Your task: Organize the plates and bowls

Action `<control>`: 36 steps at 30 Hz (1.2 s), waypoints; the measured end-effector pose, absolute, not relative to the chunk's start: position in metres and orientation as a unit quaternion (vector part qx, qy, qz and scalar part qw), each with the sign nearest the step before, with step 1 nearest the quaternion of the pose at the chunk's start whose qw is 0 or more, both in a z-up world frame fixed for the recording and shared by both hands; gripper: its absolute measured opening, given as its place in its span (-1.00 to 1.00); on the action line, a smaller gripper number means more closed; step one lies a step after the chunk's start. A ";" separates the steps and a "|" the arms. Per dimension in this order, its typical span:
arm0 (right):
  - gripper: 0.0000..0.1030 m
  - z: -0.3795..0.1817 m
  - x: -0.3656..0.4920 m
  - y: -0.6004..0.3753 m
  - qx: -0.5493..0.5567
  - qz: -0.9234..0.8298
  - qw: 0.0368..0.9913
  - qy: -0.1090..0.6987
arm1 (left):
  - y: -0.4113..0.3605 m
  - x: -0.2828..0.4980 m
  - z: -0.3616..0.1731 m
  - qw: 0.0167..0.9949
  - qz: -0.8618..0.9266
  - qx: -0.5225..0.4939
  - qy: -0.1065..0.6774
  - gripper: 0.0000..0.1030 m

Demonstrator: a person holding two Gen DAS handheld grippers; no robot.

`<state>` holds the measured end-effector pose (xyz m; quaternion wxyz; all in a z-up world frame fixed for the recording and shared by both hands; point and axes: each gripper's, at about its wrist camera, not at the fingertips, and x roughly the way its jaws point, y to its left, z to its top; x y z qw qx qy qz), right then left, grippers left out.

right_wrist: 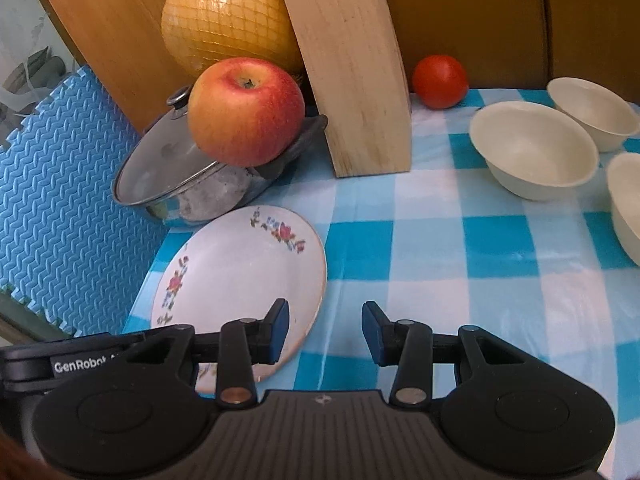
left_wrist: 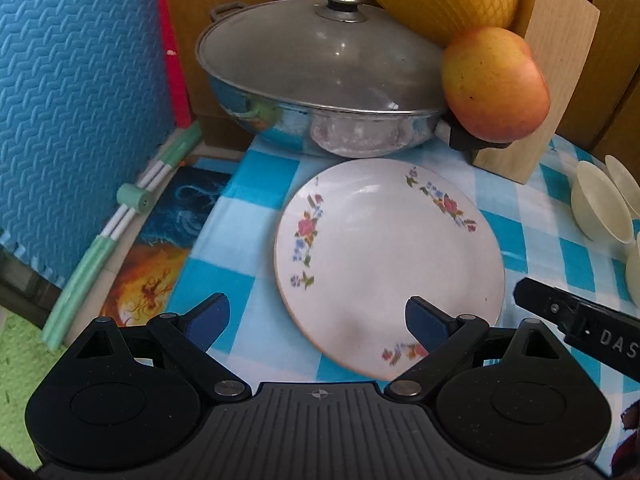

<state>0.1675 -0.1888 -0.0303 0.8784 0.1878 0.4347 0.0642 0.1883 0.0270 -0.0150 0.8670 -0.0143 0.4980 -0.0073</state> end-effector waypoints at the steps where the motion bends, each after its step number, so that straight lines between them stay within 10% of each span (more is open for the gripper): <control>1: -0.23 -0.032 0.171 -0.188 0.187 0.064 0.878 0.435 | 0.027 0.191 -0.017 0.866 -0.006 -0.015 0.500 0.89; 36: -0.20 -0.057 0.212 -0.177 0.219 0.108 0.863 0.443 | 0.011 0.220 -0.045 0.855 -0.044 0.010 0.516 0.98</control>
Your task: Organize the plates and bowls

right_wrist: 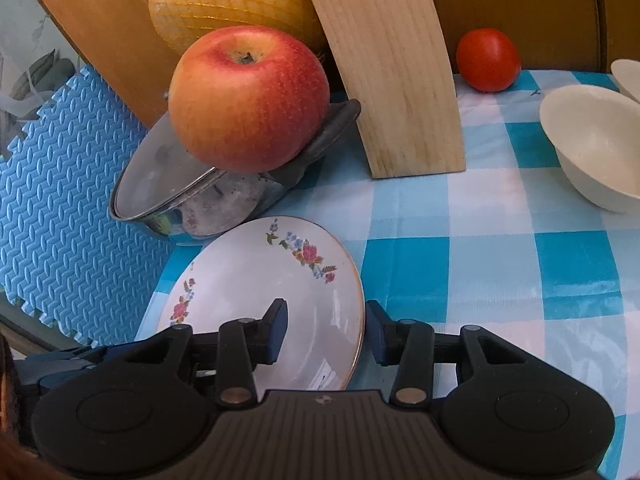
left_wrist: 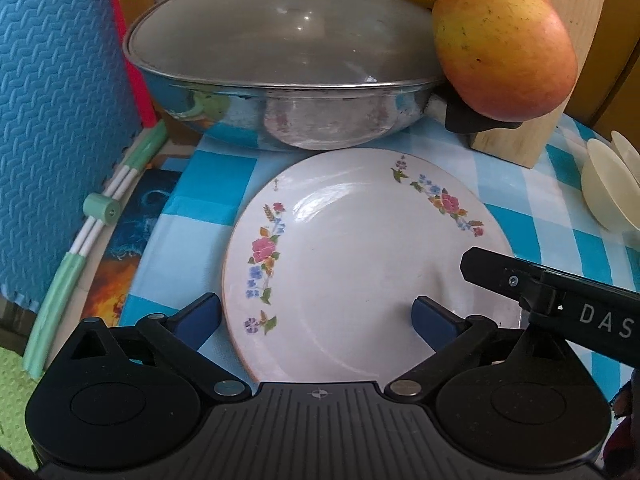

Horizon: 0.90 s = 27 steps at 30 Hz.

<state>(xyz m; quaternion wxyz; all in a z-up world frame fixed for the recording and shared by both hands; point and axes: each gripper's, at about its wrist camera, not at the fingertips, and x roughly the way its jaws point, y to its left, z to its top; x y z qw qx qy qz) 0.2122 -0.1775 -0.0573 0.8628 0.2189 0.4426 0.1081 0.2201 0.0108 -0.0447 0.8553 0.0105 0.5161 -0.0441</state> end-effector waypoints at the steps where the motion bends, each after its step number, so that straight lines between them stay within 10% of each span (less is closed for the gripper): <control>1: -0.23 -0.057 0.212 -0.179 0.222 0.108 0.861 0.444 | 0.011 0.220 -0.045 0.855 -0.045 0.011 0.516 0.98; 27: -0.39 -0.060 0.183 -0.231 0.267 0.075 0.842 0.462 | -0.030 0.202 -0.045 0.851 -0.105 0.051 0.512 0.85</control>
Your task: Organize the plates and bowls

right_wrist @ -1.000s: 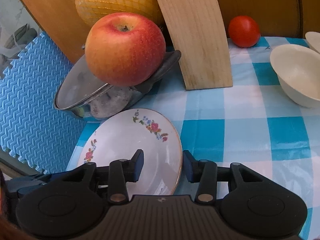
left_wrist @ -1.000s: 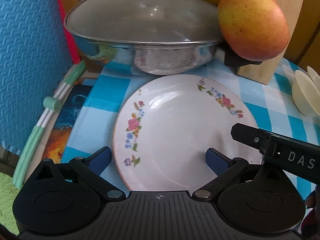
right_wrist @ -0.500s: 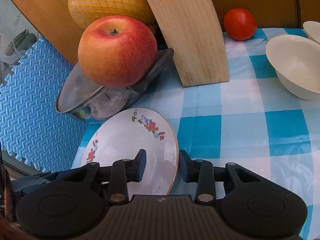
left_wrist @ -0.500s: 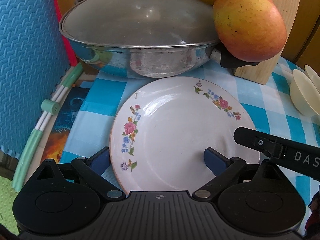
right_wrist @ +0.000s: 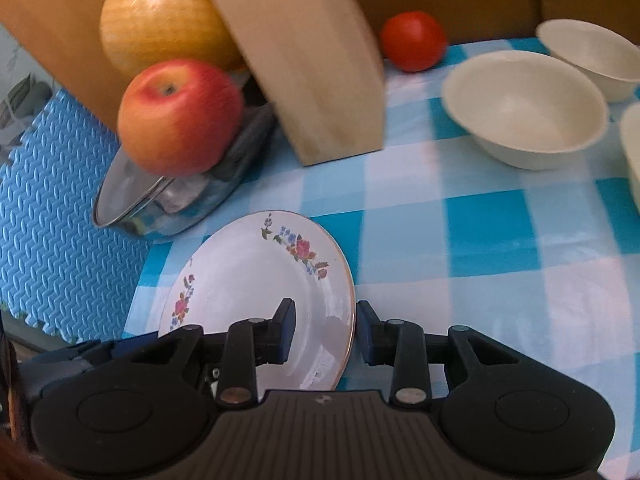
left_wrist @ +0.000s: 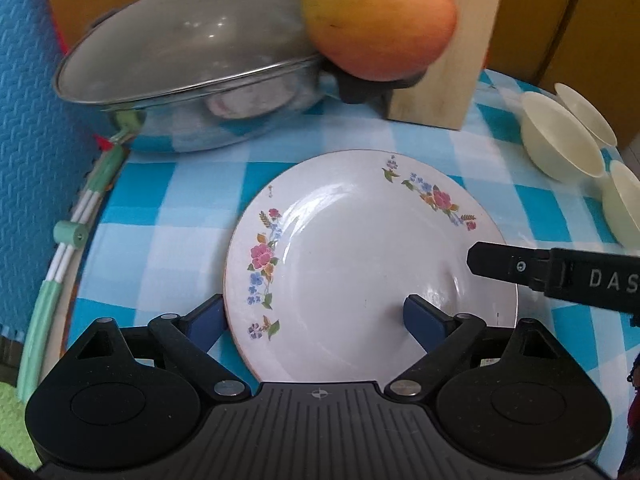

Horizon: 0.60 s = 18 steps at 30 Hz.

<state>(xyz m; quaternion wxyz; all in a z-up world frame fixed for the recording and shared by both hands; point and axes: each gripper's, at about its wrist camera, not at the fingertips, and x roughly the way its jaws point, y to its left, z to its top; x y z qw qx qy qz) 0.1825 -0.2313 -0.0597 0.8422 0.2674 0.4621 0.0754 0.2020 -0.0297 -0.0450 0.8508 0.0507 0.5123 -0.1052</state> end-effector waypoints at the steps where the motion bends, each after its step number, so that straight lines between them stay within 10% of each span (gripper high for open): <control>1: -0.39 -0.061 0.181 -0.234 0.278 0.075 0.839 0.462 | -0.029 0.203 -0.045 0.851 -0.104 0.048 0.513 0.85; 18: -0.34 -0.066 0.175 -0.237 0.302 0.081 0.839 0.445 | -0.028 0.206 -0.042 0.851 -0.090 0.030 0.517 0.82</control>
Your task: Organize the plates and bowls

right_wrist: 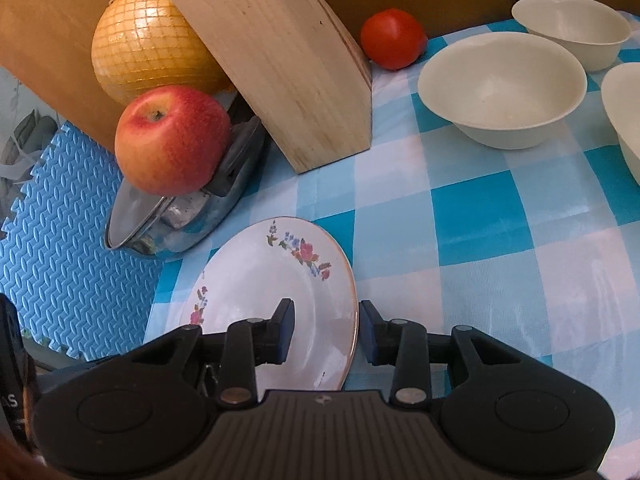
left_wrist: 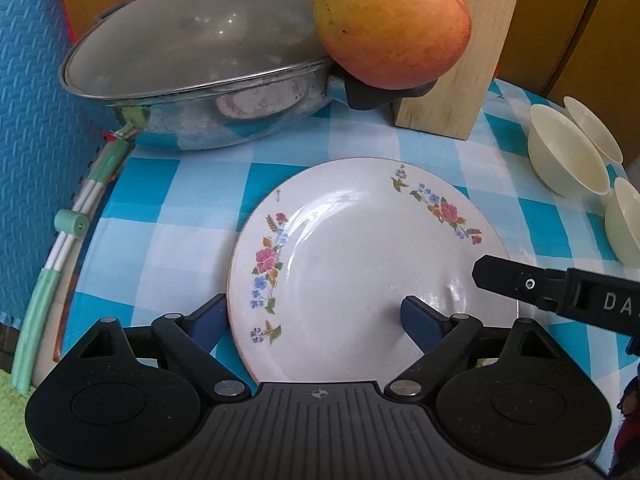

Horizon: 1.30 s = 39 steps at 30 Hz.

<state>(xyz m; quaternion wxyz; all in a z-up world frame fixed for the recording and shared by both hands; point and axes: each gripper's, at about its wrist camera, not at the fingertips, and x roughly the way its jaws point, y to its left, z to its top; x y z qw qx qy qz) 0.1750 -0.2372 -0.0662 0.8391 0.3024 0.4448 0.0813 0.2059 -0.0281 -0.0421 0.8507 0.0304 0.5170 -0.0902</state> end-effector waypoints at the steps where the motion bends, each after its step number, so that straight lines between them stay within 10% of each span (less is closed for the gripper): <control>1: -0.34 -0.066 0.175 -0.237 0.301 0.081 0.839 0.445 | -0.028 0.206 -0.042 0.851 -0.090 0.031 0.517 0.82; 39: -0.35 -0.071 0.159 -0.257 0.348 0.083 0.820 0.447 | -0.018 0.208 -0.046 0.851 -0.108 0.013 0.514 0.79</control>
